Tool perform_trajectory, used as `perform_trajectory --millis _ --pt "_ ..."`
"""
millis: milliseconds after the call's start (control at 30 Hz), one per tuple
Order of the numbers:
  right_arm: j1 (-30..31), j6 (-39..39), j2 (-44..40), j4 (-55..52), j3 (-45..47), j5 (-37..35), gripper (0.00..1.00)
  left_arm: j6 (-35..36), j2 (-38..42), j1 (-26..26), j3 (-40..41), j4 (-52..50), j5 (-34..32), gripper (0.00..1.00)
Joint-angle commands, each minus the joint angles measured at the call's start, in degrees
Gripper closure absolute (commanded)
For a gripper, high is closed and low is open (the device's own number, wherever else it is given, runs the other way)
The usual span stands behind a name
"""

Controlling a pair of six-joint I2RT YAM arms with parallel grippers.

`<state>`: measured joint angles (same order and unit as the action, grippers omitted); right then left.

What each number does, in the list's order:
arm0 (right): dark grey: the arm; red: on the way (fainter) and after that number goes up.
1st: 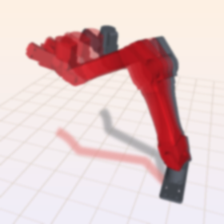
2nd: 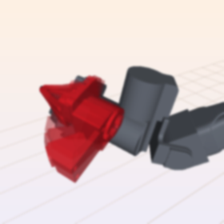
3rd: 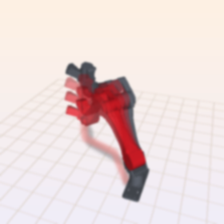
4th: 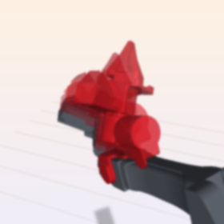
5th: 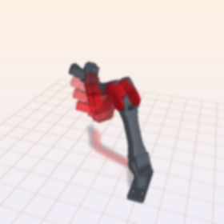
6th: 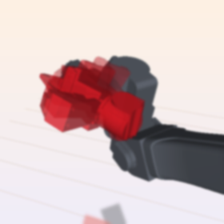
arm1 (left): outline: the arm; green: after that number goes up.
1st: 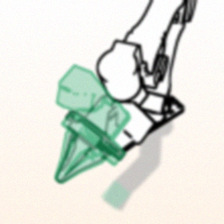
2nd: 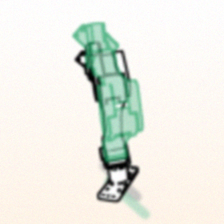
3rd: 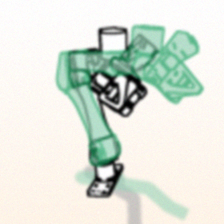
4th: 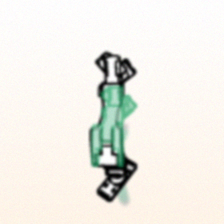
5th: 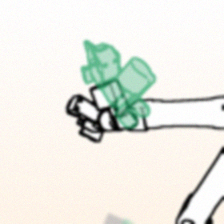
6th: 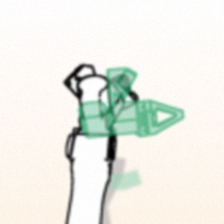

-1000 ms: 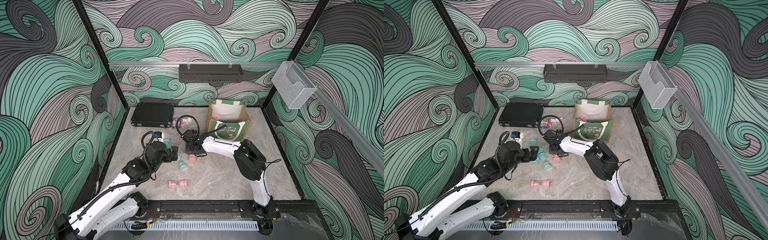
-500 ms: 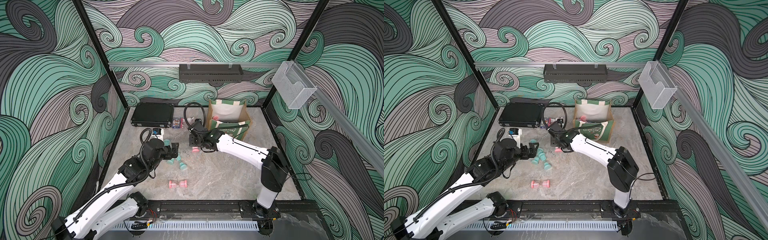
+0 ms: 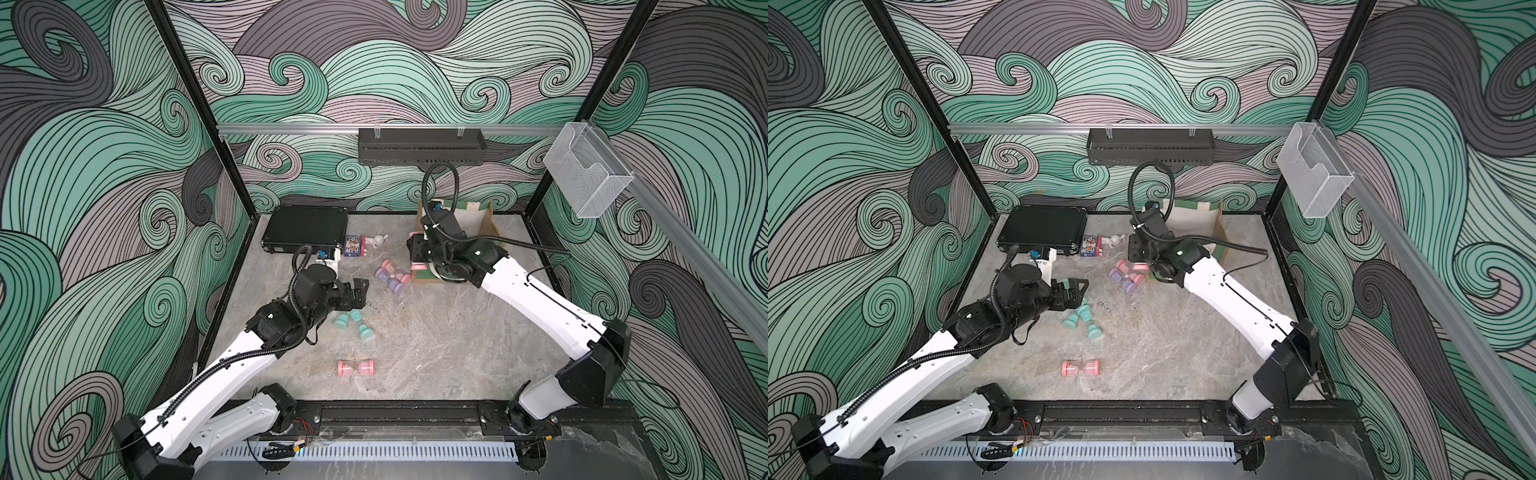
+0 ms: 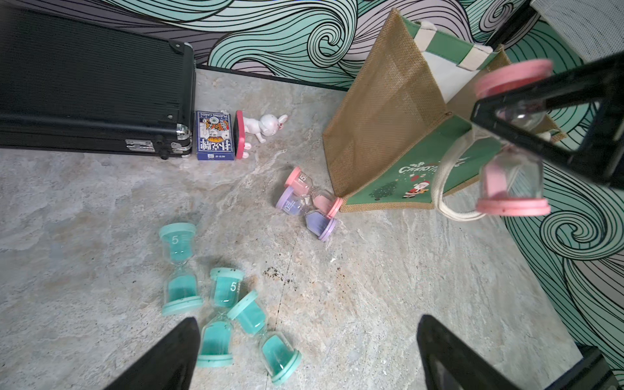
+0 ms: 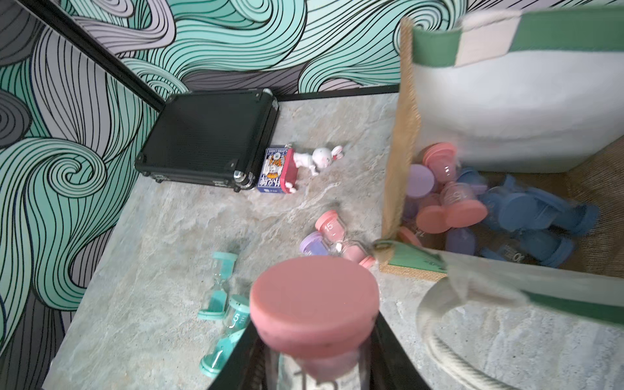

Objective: Put the hourglass into the canvas bag
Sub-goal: Place the hourglass in the canvas bag.

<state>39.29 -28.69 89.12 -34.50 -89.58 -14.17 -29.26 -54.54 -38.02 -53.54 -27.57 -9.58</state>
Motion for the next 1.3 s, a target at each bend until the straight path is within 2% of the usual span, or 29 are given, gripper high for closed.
perform_trajectory --millis 0,167,367,600,833,1133,1267 --pt "-3.93 3.07 -1.65 -1.88 -3.70 1.47 0.73 1.44 -2.11 0.28 -3.18 2.58 3.03 0.01" --pt "-10.10 4.54 0.21 -3.32 -7.80 3.35 0.73 2.53 -6.12 0.30 -5.57 3.09 5.34 0.01" --pt "-17.71 4.15 7.16 -4.96 -14.02 5.79 0.73 2.71 -9.88 0.32 -7.71 4.46 7.85 0.01" --pt "-21.38 4.32 16.90 -6.02 -19.03 7.48 0.73 2.67 -13.18 0.40 -9.82 5.12 9.17 0.01" --pt "-24.02 3.46 22.76 -5.18 -16.88 6.54 0.74 2.35 -14.79 0.49 -10.18 5.86 9.23 0.01" --pt "-25.63 4.42 26.06 -2.73 -11.72 4.24 0.72 1.52 -15.33 0.67 -9.56 6.71 8.43 0.01" --pt "-25.74 4.56 24.43 -0.80 -9.50 3.57 0.65 1.35 -14.89 0.74 -9.17 6.67 7.72 0.02"
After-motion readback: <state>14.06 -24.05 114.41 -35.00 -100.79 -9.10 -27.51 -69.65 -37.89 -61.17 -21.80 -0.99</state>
